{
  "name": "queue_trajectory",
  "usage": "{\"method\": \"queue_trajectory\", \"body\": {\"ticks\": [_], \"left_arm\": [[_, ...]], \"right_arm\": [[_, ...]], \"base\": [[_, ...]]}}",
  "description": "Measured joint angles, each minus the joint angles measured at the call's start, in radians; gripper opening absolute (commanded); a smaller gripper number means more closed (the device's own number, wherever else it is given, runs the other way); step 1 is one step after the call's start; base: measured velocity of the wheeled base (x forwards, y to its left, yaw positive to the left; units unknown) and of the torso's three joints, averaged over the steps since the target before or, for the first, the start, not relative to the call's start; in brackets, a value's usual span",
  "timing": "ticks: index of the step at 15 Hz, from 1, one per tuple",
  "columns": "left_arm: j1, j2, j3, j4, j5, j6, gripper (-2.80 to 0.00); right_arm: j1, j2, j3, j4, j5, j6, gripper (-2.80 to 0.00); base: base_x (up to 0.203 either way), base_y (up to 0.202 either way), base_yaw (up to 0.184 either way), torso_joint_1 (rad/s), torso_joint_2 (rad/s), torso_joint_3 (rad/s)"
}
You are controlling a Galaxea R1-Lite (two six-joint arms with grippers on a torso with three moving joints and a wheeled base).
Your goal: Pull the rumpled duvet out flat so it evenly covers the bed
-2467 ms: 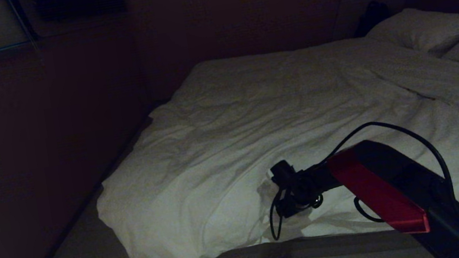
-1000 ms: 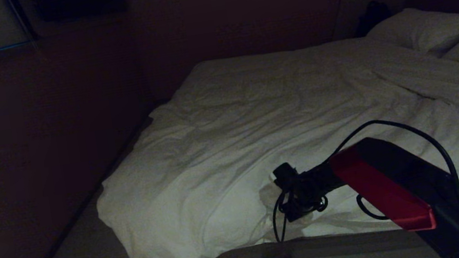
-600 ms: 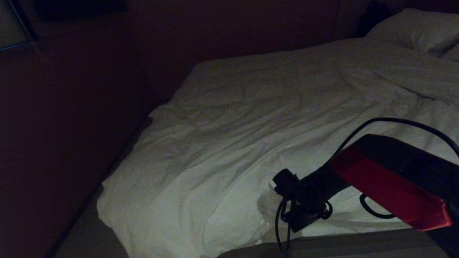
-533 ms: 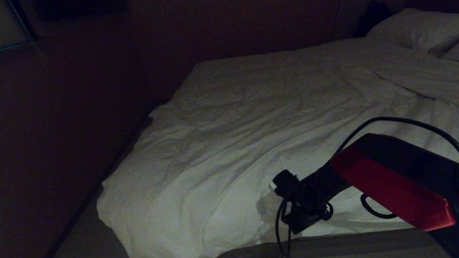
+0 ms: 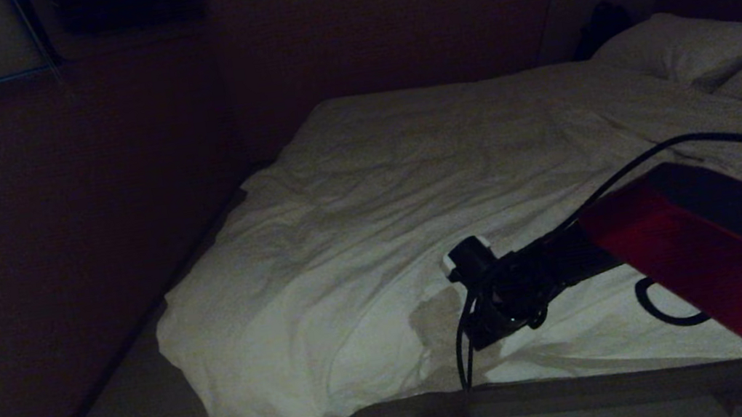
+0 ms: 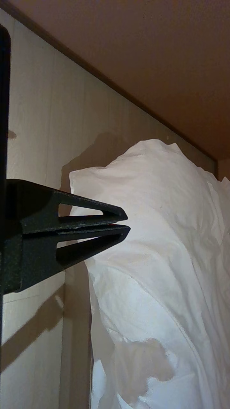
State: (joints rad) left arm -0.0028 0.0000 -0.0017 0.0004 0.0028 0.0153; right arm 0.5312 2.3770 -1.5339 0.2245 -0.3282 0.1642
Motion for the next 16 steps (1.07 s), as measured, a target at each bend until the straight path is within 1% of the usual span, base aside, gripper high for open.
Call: {"method": "queue_trajectory", "body": {"ticks": [6,10,13,16], "left_arm": [[0.000,0.000,0.000,0.001,0.000,0.000,-2.80],[0.000,0.000,0.000,0.000,0.000,0.000,-2.80],[0.000,0.000,0.000,0.000,0.000,0.000,-2.80],[0.000,0.000,0.000,0.001,0.000,0.000,-2.80]], "right_arm": [[-0.052,-0.380,0.081,-0.005,0.002,0.001,-2.80],[-0.061,-0.675,0.198,-0.012,-0.019,-0.006,-2.80],[-0.036,-0.887,0.368,-0.043,-0.074,-0.009,-2.80],[-0.020,-1.078,0.520,-0.099,-0.163,-0.011,-2.80]], "base": [[0.000,0.000,0.000,0.000,0.00,0.000],[0.000,0.000,0.000,0.000,0.00,0.000],[0.000,0.000,0.000,0.000,0.00,0.000],[0.000,0.000,0.000,0.000,0.00,0.000]]}}
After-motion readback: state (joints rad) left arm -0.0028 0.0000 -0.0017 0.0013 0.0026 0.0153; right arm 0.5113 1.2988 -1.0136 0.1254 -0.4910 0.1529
